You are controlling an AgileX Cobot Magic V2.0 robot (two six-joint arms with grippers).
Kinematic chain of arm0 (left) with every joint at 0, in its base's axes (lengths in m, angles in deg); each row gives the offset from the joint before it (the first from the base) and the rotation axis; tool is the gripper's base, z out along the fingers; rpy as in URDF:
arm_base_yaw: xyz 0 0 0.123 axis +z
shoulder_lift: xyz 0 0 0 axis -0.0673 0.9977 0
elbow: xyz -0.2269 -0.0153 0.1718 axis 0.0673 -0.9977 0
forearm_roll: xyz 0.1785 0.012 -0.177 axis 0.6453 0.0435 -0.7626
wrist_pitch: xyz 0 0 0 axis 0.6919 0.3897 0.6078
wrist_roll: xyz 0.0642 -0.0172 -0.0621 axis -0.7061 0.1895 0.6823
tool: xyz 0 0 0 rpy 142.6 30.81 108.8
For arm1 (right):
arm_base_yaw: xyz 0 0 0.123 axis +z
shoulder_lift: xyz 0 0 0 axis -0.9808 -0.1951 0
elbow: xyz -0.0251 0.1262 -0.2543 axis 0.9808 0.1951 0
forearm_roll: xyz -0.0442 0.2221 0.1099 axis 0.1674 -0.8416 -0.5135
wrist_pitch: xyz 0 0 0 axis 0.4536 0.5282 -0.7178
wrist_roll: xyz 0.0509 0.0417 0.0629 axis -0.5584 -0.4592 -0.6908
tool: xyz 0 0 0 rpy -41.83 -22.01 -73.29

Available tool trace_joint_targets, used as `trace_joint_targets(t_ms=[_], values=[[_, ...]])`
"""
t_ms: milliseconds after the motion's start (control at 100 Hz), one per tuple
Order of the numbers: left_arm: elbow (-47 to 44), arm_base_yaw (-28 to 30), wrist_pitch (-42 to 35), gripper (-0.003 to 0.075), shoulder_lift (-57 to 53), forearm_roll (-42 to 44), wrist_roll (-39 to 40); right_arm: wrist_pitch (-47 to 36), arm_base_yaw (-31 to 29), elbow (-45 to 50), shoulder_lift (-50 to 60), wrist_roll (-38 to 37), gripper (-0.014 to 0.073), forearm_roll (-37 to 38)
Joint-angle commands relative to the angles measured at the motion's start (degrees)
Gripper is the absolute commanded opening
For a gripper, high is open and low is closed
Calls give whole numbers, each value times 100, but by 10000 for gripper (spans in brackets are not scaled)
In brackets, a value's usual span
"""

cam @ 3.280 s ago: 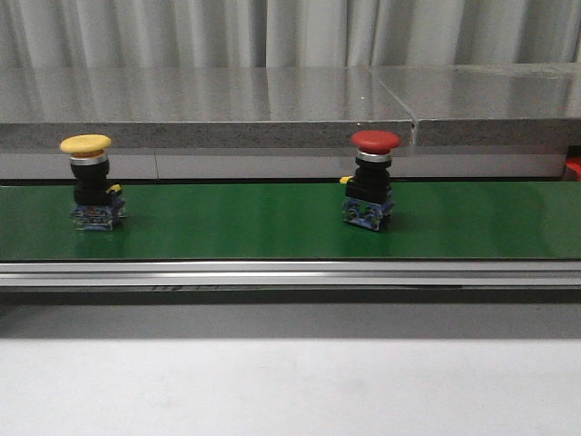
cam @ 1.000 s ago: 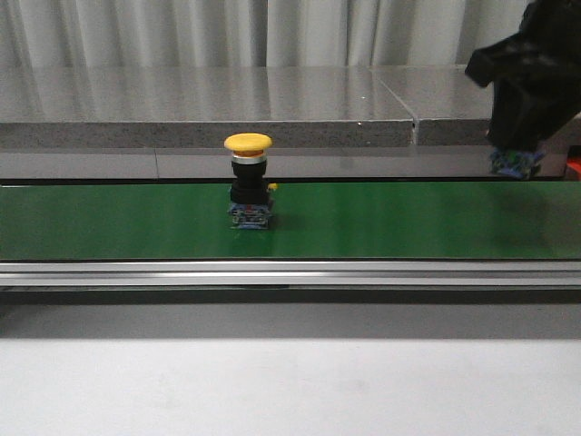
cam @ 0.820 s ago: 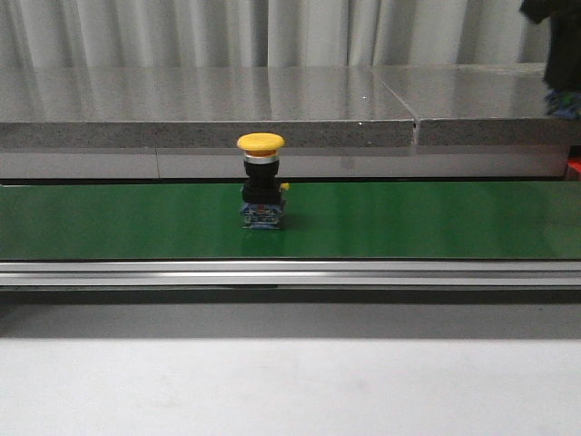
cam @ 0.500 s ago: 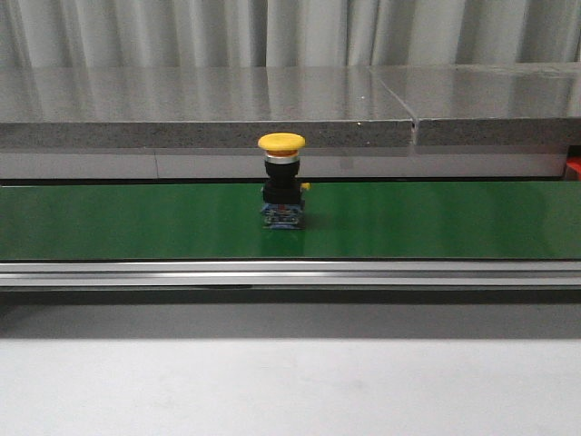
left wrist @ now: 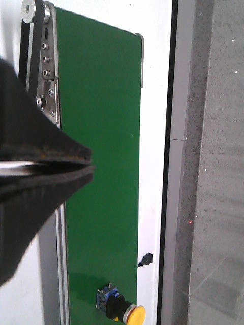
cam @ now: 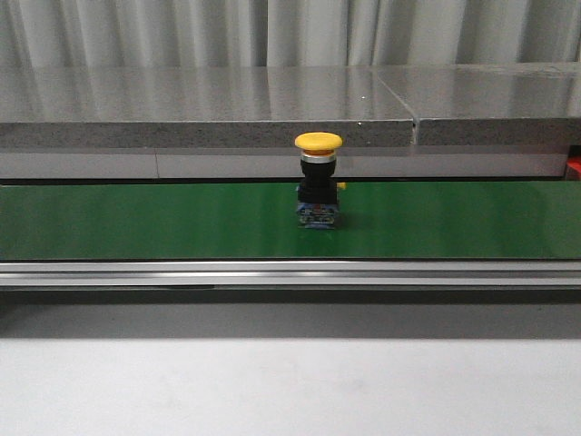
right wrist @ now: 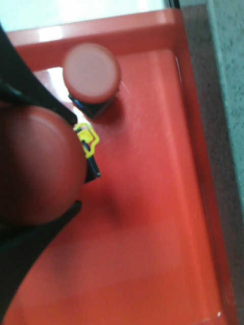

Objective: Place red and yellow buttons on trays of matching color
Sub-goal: 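Carry the red button into the red tray and open the right gripper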

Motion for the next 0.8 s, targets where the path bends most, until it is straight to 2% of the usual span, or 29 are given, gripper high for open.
trace_joint_targets(t_ms=[0, 150, 370, 660, 730, 790], values=[[143, -54, -382, -19, 43, -134, -3, -172, -52, -476, 82, 61, 100, -102], [143, -54, -382, -19, 43, -134, -3, -283, -58, -808, -294, 61, 100, -102], [143, -54, -382, -19, 43, -134, -3, -615, -58, -833, -547, 61, 100, -102], [143, -54, -382, -19, 43, -134, -3, -630, -58, -833, -838, 61, 104, -102], [143, -54, -382, -19, 43, -134, -3, -635, -58, -833, -848, 61, 129, -102], [143, -54, -382, -19, 43, -134, -3, -643, -58, -833, -848, 61, 186, -102]])
